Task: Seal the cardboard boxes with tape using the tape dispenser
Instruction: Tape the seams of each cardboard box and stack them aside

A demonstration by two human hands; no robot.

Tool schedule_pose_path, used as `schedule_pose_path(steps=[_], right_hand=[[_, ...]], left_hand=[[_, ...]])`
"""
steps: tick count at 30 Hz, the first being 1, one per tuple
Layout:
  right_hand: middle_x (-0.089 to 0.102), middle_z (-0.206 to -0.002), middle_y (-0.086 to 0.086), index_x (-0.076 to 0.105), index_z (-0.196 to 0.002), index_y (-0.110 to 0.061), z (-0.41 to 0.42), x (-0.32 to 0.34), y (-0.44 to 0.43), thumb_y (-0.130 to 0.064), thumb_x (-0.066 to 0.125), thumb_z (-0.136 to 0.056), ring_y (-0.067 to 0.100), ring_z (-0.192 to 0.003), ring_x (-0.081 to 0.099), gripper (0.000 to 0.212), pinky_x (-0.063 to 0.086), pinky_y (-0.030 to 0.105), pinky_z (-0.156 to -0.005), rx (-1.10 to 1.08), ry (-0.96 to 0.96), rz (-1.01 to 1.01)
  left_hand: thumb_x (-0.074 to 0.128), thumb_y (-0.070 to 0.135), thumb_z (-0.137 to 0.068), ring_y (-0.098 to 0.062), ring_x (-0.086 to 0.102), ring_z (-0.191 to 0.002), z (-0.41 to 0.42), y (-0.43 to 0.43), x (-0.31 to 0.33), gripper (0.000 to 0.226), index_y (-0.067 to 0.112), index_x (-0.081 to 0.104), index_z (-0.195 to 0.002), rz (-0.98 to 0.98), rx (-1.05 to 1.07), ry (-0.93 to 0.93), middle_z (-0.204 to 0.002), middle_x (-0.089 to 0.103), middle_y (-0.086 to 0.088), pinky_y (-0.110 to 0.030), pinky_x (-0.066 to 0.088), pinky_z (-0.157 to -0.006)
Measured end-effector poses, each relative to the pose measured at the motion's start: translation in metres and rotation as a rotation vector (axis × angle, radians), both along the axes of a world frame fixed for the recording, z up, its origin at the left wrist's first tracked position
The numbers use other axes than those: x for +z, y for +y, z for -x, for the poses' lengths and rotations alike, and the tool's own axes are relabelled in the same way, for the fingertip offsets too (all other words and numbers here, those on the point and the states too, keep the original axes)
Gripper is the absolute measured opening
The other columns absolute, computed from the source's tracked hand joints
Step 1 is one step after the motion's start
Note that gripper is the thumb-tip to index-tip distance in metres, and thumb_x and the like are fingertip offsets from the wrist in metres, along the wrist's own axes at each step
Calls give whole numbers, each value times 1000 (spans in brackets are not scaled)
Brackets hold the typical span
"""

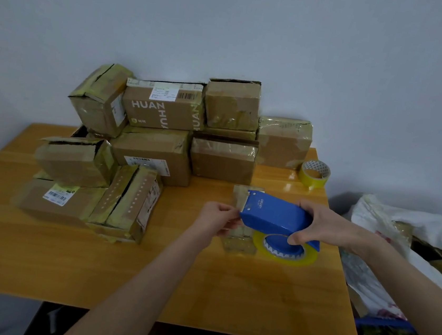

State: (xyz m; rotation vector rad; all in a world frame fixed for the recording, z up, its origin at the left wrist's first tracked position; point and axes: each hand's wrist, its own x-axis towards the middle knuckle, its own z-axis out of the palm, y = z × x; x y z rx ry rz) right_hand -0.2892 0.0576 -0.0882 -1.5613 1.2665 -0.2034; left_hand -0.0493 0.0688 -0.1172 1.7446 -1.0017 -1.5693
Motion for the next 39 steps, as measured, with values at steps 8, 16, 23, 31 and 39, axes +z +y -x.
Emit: schedule_pose_path(steps=[8, 16, 23, 31, 39], right_hand=[[58, -113, -14, 44, -117, -45, -5, -11, 6, -27, 86, -68, 9, -103, 60, 67, 54, 34, -88, 114, 130, 237], [57, -114, -19, 44, -115, -53, 2, -14, 12, -39, 84, -69, 7, -104, 57, 63, 52, 29, -89, 180, 162, 265], [55, -115, -18, 25, -146, -47, 28, -8, 18, -52, 74, -75, 3, -89, 56, 85, 51, 32, -85, 170, 434, 333], [52, -100, -23, 30, -142, -46, 27, -9, 20, -43, 75, -73, 7, -89, 55, 82, 50, 30, -80, 181, 500, 289], [54, -109, -15, 27, -146, -43, 31, -33, 14, -44, 74, -74, 11, -97, 56, 86, 51, 31, -80, 161, 566, 254]], left_hand=[[58, 18, -95, -11, 57, -70, -2, 13, -13, 17, 20, 62, -78, 74, 56, -114, -76, 64, -2, -21, 46, -57], [64, 19, -91, -9, 53, -65, -22, 30, -27, 12, 10, 70, -86, 55, 173, -103, -73, 62, -1, -18, 44, -53], [64, 18, -92, -12, 54, -61, -56, 37, -35, 15, 8, 71, -81, 100, 261, -141, -69, 61, -2, -23, 46, -52], [63, 20, -93, -11, 51, -59, -47, 38, -50, 16, 10, 72, -84, 138, 264, -180, -70, 62, -1, -21, 47, -50], [62, 22, -94, -13, 50, -55, -36, 33, -73, 17, 12, 72, -85, 88, 256, -182, -72, 64, -1, -30, 47, -58]])
